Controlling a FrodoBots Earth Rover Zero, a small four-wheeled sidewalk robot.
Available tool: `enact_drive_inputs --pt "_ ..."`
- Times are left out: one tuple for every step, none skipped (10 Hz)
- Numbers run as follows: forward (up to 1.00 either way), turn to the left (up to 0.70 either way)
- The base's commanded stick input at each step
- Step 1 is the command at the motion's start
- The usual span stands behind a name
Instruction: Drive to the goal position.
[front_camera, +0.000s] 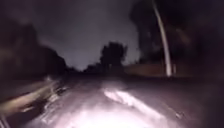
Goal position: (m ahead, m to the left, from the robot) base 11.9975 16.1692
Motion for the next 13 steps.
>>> enact_drive_inputs --pt "0.70 0.00" --pt "0.70 0.00" --pt "0.70 0.00" --pt "0.70 0.00" --pt "0.70 0.00" --pt "0.70 0.00" --pt "0.70 0.00" --pt "0.70 0.00" --pt "0.70 0.00" --pt "0.70 0.00" --pt "0.70 0.00" --pt "0.70 0.00" --pt "0.70 0.00"
